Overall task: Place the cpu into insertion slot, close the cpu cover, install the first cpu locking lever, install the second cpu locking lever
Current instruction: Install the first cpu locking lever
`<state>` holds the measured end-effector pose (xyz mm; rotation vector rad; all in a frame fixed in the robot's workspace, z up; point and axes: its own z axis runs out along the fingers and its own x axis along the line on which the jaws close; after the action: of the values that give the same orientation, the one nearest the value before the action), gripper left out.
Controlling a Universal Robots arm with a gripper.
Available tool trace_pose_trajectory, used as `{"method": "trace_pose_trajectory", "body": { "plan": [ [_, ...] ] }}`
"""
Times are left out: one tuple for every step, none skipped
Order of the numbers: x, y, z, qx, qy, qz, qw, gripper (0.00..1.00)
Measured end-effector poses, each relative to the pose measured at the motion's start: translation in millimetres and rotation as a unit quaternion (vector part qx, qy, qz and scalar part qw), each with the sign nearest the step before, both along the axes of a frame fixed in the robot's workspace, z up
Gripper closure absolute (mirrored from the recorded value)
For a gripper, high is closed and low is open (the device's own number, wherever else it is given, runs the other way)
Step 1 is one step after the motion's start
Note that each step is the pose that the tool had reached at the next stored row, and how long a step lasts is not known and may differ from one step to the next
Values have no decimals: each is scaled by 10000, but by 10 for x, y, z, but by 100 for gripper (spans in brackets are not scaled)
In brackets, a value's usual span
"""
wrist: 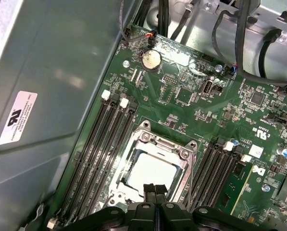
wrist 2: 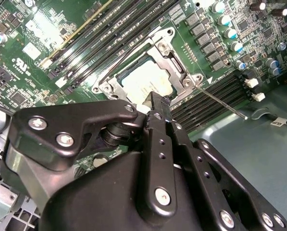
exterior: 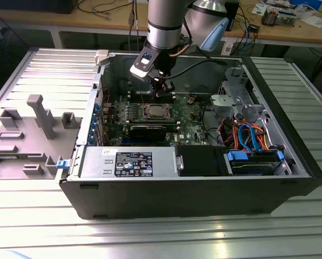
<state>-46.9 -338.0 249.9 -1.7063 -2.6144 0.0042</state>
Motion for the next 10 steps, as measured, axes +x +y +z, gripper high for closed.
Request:
{"method": "trace_pose_trajectory", "body": {
  "plan": [
    [0, 0, 0, 0, 0, 17, 10000, 89],
    [0, 0, 0, 0, 0, 34, 10000, 89],
    [0, 0, 0, 0, 0, 55, 10000, 89],
    [0, 0, 0, 0, 0, 72, 10000, 89],
    [0, 0, 0, 0, 0, 95, 10000, 89],
    [0, 0, 0, 0, 0, 113, 9999, 89],
    [0, 0, 0, 0, 0, 142, 9999, 89],
    [0, 0, 0, 0, -1, 168, 9999, 89],
    [0, 0, 0, 0, -1, 193, 9998, 89],
    [0, 0, 0, 0, -1, 224, 9997, 89]
  ]
}}
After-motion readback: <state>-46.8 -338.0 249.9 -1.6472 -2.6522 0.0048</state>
